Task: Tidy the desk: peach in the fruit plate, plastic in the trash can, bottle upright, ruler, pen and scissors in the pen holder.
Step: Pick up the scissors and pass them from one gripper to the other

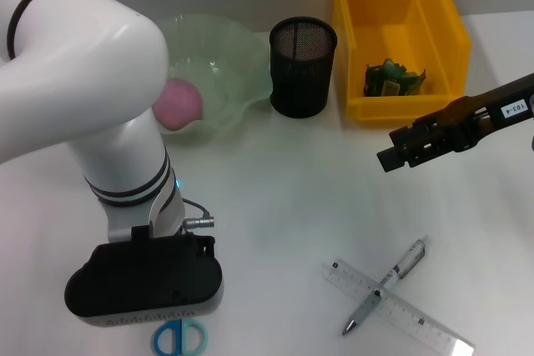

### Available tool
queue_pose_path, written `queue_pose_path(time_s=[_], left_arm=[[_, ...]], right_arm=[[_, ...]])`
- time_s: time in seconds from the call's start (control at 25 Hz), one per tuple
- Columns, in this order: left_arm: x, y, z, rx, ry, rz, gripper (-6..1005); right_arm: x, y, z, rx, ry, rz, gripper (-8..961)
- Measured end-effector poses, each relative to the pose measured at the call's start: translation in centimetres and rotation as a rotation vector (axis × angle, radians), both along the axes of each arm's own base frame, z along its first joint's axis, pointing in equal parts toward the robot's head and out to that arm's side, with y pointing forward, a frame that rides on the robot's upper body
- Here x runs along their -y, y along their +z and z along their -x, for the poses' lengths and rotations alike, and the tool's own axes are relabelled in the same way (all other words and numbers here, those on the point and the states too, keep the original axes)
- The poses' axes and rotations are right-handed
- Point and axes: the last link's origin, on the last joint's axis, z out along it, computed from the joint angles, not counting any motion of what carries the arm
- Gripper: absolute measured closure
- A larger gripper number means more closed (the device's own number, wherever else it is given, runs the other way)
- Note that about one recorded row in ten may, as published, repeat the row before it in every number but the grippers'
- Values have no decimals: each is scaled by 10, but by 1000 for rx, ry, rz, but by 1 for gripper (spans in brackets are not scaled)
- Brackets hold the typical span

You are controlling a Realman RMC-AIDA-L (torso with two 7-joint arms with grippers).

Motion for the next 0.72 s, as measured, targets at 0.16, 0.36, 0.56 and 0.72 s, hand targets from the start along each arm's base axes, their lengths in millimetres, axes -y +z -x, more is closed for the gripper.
queue_pose_path(time_s=[0.16,0.36,0.56,0.72], left_arm=[[0,0,0,1,0,-1,661],[-2,0,-1,-1,-1,-3,665],[-2,0,0,-2,3,-6,673],[-3,1,1,-7,11,-7,679]], right_arm=[[-1,0,2,0,5,-1,138],[-2,0,3,-1,10,-1,139],[-3,0,5,0,14,-2,138],[-3,0,5,-1,15,-1,138]])
